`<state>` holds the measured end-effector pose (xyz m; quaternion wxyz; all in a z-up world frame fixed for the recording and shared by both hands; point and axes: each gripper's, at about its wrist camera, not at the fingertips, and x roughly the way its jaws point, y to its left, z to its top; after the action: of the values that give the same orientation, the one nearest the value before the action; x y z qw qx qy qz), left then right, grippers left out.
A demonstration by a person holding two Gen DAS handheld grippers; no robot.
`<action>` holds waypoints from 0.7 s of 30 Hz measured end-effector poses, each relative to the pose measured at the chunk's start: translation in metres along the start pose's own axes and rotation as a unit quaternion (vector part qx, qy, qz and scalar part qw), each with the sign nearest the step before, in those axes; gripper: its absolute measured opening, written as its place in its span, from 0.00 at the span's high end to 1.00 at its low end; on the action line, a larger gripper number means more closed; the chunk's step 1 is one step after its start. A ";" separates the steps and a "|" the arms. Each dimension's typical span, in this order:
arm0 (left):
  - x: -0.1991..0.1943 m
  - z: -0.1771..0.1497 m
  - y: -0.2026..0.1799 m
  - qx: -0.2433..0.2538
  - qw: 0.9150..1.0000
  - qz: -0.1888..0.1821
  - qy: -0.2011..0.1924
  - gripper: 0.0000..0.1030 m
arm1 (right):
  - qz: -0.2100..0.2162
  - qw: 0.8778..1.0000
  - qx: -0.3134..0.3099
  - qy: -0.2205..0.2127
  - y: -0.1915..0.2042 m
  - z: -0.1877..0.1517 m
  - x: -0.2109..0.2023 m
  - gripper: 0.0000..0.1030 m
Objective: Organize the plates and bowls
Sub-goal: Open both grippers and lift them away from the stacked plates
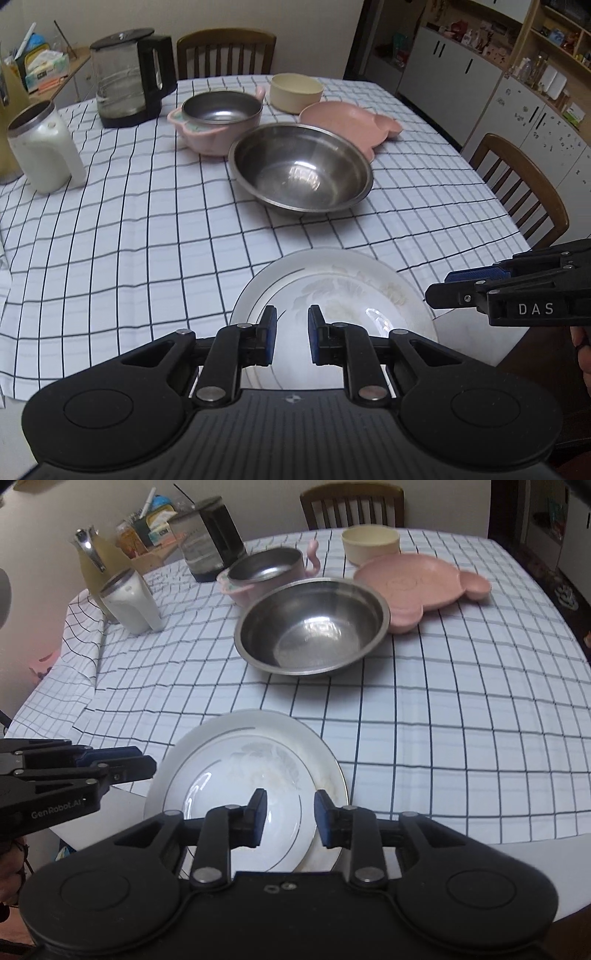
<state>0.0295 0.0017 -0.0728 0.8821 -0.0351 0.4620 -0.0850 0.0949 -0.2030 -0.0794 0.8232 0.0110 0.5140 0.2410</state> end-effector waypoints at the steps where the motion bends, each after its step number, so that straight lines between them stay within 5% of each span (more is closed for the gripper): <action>1: -0.002 0.002 -0.002 0.002 1.000 -0.003 -0.004 0.84 | -0.001 1.000 -0.001 -0.006 0.001 0.001 -0.004 0.69; 9: -0.013 0.020 -0.013 0.015 0.999 -0.016 -0.040 0.72 | -0.016 0.999 -0.014 -0.050 0.004 0.009 -0.033 0.64; 21: -0.009 0.061 -0.039 0.020 0.996 0.000 -0.087 0.36 | -0.043 0.993 -0.027 -0.107 -0.024 0.038 -0.060 0.31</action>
<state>0.0702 -0.0356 -0.0258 0.9196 -0.0242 0.3816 -0.0905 0.1152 -0.2398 -0.0172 0.8830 -0.0084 0.4165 0.2164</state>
